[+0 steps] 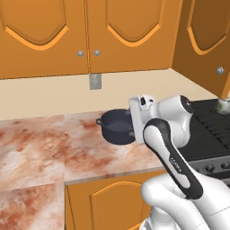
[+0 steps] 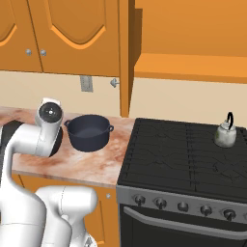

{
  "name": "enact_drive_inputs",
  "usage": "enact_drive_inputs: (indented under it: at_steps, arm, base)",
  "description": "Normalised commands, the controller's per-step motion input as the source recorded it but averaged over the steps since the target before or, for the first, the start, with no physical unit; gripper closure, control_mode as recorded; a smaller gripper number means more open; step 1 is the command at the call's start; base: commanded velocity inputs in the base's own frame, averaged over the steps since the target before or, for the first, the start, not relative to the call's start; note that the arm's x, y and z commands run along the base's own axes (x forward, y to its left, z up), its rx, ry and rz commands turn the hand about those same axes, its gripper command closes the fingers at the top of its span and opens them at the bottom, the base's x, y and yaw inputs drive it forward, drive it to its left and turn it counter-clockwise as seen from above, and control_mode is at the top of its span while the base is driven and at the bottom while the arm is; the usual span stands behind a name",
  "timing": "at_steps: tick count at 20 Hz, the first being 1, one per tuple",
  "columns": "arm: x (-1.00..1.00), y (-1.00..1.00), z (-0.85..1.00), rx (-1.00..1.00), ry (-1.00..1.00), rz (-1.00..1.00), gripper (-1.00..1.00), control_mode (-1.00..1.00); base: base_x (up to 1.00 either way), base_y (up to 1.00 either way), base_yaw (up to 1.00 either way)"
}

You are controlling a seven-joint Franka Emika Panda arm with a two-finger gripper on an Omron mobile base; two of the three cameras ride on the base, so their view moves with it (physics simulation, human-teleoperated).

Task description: Pick the kettle from the cabinet and place it on a stove burner. Then pick the pot from the counter and place it on another stove burner. Finally, turn both burners on.

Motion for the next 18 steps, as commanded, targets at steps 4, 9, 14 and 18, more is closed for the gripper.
enact_drive_inputs:
  at_steps: [4, 9, 14, 18]
  arm:
    - [0.31, 0.00, -0.31, -0.02, 0.00, -0.02, -1.00, -1.00]
    - [0.36, -0.01, -0.20, -0.02, 0.02, -0.03, -1.00, -1.00]
    - [0.38, 0.00, -0.09, -0.01, 0.08, -0.03, -1.00, -1.00]
    - [0.36, 0.00, -0.11, -0.03, 0.11, -0.03, -1.00, -1.00]
  base:
    - [0.00, 0.00, 0.00]
    - [0.00, 0.00, 0.00]
    - [0.00, 0.00, 0.00]
    - [0.00, 0.00, 0.00]
